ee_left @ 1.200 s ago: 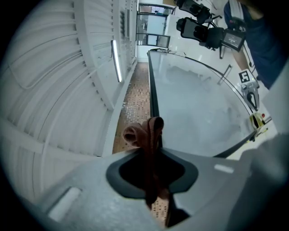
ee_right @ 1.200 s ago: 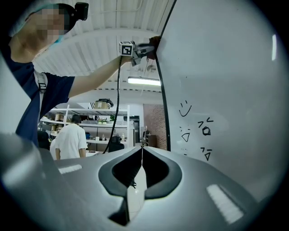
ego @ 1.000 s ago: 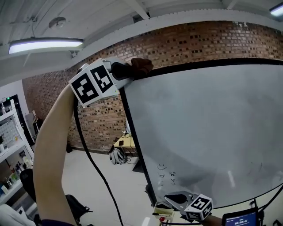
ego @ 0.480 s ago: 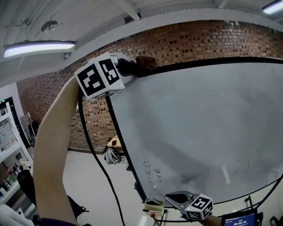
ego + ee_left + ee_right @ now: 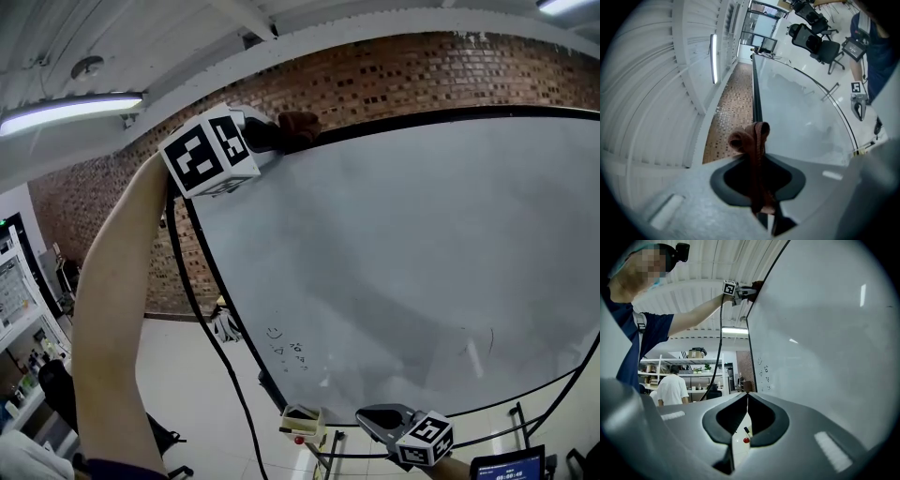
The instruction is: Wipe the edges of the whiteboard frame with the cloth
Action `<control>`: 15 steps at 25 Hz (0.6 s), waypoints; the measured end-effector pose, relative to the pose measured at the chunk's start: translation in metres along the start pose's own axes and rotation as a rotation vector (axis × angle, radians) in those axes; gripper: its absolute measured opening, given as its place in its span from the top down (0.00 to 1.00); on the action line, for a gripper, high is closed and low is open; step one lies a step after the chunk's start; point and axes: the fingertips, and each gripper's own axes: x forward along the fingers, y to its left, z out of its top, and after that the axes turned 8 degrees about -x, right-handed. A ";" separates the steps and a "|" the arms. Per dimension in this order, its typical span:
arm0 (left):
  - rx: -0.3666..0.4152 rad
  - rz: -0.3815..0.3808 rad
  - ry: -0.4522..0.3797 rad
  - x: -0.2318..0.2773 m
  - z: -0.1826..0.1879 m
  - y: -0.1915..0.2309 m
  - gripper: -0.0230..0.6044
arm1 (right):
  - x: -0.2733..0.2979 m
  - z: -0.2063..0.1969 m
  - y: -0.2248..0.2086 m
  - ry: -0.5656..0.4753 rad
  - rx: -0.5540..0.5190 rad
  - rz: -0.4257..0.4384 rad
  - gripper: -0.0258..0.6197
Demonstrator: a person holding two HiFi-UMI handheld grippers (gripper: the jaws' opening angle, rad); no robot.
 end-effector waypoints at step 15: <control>-0.406 0.142 -0.596 -0.085 0.093 -0.050 0.85 | -0.147 -0.052 -0.050 0.037 0.149 -0.188 0.94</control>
